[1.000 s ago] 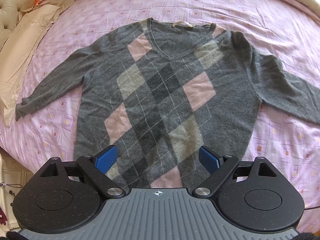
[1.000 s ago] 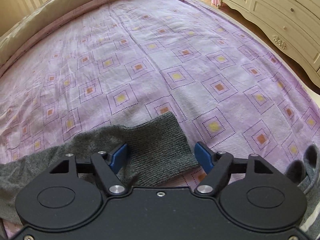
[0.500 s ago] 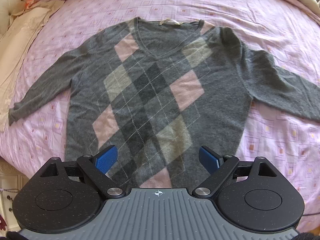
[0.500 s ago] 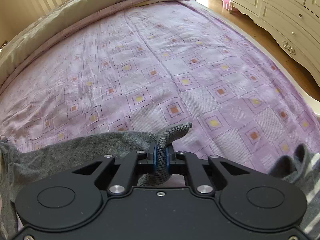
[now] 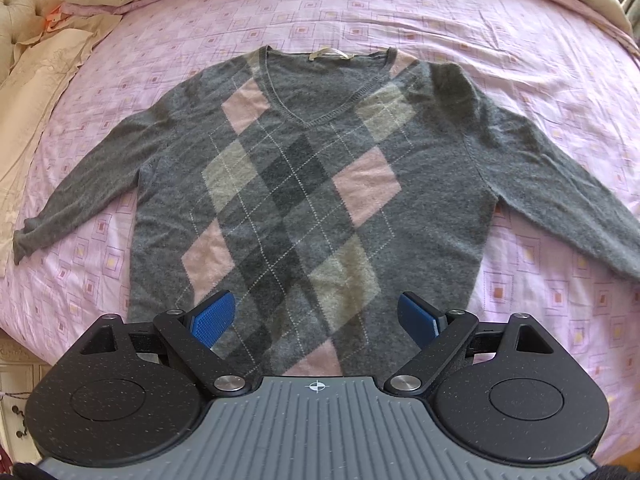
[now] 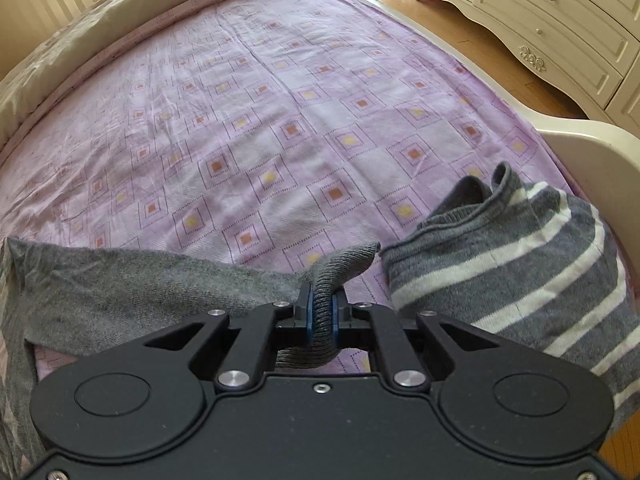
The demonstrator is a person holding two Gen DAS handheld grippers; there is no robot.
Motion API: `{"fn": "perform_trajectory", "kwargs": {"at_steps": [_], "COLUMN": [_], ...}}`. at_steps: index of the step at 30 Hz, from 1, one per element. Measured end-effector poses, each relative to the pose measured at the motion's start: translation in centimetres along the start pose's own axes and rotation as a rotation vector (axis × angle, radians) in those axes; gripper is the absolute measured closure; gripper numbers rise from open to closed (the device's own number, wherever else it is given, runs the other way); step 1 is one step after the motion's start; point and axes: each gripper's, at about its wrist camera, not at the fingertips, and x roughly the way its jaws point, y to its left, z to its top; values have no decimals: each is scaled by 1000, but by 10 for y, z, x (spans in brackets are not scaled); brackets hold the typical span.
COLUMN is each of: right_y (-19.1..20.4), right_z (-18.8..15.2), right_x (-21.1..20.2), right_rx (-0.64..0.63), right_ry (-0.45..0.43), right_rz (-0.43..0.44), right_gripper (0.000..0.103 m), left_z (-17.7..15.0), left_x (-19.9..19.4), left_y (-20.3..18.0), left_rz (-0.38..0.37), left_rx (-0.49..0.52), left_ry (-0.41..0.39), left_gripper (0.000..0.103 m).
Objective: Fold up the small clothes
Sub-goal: 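Carry the held cuff across the sweater body and open the right gripper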
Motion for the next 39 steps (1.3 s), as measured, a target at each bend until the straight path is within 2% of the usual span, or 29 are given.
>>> {"fn": "perform_trajectory", "kwargs": {"at_steps": [2, 6, 10, 13, 20, 22, 25, 30, 34, 39], "right_y": [5, 30, 72, 110, 242, 286, 355, 462, 535, 596], "right_z": [-3, 1, 8, 9, -2, -12, -29, -70, -112, -154], "right_x": [-2, -21, -43, -63, -102, -107, -107, -87, -63, -46], "right_rx": [10, -18, -79, -104, -209, -249, -292, -353, -449, -528], "right_ry": [-5, -71, -133, -173, -222, -226, -212, -134, -75, -19], "right_rz": [-14, -13, 0, 29, 138, 178, 255, 371, 397, 410], "right_gripper": [89, 89, 89, 89, 89, 89, 89, 89, 89, 89], "left_z": [-2, -7, -12, -14, -9, -8, -4, 2, 4, 7], "left_x": [0, -4, -8, -5, 14, 18, 26, 45, 56, 66], "left_y": [3, 14, 31, 49, 113, 134, 168, 225, 262, 296], "left_rz": [-1, 6, 25, -4, -96, -93, -80, -89, -77, -57], "left_rx": [9, 31, 76, 98, 60, 62, 59, 19, 3, -5], "left_ry": [-9, -65, -154, -169, -122, -131, -139, -118, -105, -104], "left_gripper": [14, 15, 15, 15, 15, 15, 15, 15, 15, 15]}}
